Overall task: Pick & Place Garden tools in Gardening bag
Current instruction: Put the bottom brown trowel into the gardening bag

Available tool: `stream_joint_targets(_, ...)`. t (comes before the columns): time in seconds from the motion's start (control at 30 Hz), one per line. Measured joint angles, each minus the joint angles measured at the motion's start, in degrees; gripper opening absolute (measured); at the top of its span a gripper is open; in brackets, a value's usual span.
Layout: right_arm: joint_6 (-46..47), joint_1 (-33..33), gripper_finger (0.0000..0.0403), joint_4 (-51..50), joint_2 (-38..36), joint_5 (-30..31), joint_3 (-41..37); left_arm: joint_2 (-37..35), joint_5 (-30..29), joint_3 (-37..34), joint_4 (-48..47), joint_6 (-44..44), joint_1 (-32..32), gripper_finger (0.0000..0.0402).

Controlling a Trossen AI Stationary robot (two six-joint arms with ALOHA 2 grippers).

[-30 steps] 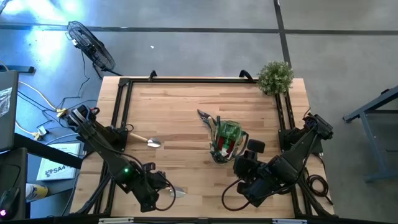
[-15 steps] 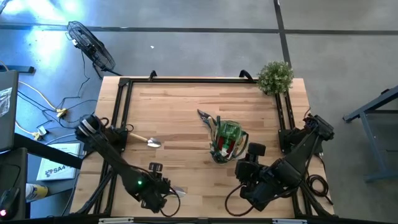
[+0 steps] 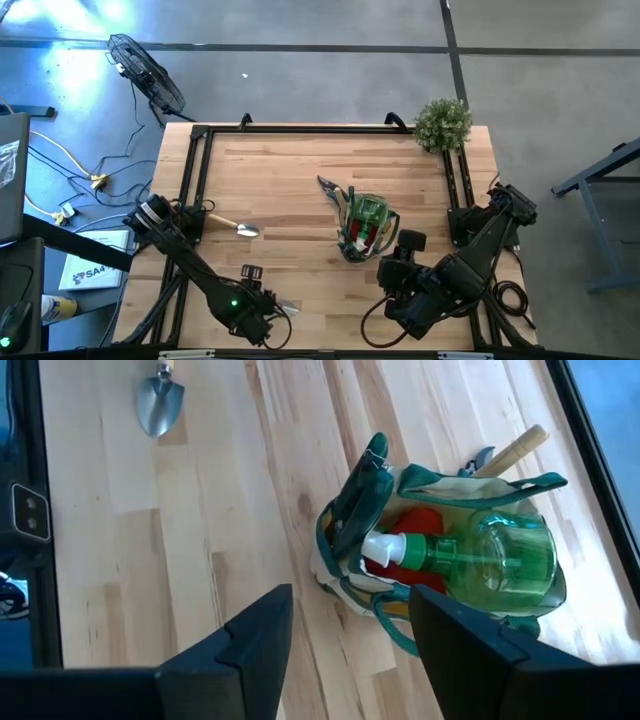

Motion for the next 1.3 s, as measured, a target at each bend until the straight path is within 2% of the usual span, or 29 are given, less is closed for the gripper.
stream_joint_targets(0.13,0.00,0.00,0.0193,0.23,0.00,0.00,0.00,0.00,-0.09,-0.59,1.94,1.52,0.02,0.0175)
stream_joint_targets(0.33,0.00,0.02,0.0193,0.41,0.00,0.00,0.00,0.00,2.56,-5.56,9.96,3.13,0.02,0.0175)
stream_joint_targets(0.43,0.00,0.01,0.0193,0.40,0.00,-0.02,0.00,-0.26,1.59,-7.75,13.17,2.99,0.00,0.0175)
stream_joint_targets(0.7,0.00,0.00,0.0193,0.39,0.00,-0.02,0.00,-0.39,0.87,-9.07,14.36,2.31,-0.02,0.0172)
stream_joint_targets(0.8,0.00,0.00,0.0193,0.39,0.00,-0.02,0.00,-0.33,0.90,-9.09,13.99,0.30,-0.04,0.0147)
stream_joint_targets(0.9,0.00,0.00,0.0193,0.39,0.00,-0.02,0.00,-0.24,0.94,-9.09,13.70,-2.00,-0.09,0.0095)
stream_joint_targets(0.97,0.00,0.02,0.0193,0.39,0.00,-0.02,0.00,-0.22,0.84,-9.11,12.97,-1.97,-0.08,0.0052)
stream_joint_targets(1.13,0.00,0.01,0.0193,0.39,0.00,-0.02,0.00,-0.05,0.79,-8.15,9.66,-3.49,0.00,0.0053)
stream_joint_targets(1.3,0.00,0.02,0.0193,0.39,0.00,-0.02,0.00,0.32,2.43,-1.31,-7.77,-4.31,0.10,0.0052)
